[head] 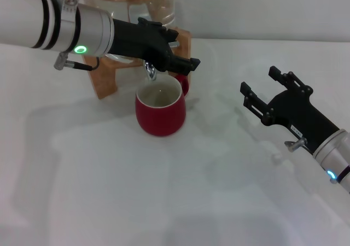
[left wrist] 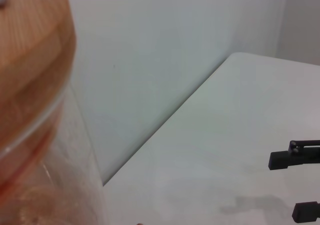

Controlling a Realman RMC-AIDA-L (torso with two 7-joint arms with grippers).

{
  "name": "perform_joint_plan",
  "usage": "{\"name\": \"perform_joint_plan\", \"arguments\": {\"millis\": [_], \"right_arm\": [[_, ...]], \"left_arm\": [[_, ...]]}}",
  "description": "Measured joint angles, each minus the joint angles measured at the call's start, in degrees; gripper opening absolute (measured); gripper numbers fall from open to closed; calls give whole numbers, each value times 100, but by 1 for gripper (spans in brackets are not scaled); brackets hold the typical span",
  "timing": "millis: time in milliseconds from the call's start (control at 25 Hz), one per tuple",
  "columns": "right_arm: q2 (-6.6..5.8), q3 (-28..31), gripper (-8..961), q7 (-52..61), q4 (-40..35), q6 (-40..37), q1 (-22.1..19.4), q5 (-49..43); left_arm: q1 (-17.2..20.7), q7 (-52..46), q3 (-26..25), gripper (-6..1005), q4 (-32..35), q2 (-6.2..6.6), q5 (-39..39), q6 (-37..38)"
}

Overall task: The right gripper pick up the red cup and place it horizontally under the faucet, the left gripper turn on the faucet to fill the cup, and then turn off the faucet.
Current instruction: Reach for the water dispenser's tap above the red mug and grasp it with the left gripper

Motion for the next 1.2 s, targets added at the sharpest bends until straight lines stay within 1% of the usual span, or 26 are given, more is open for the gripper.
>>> {"name": "perform_joint_plan", "arguments": {"millis": [800, 1200], "right_arm": [[0, 0, 728, 0, 10, 0, -10, 0], [-1, 0, 729, 39, 2, 0, -1, -6]], "left_arm": [[-44, 34, -32, 862, -2, 7, -9, -227], [-13, 10, -36, 861, 124, 13, -45, -380]]}}
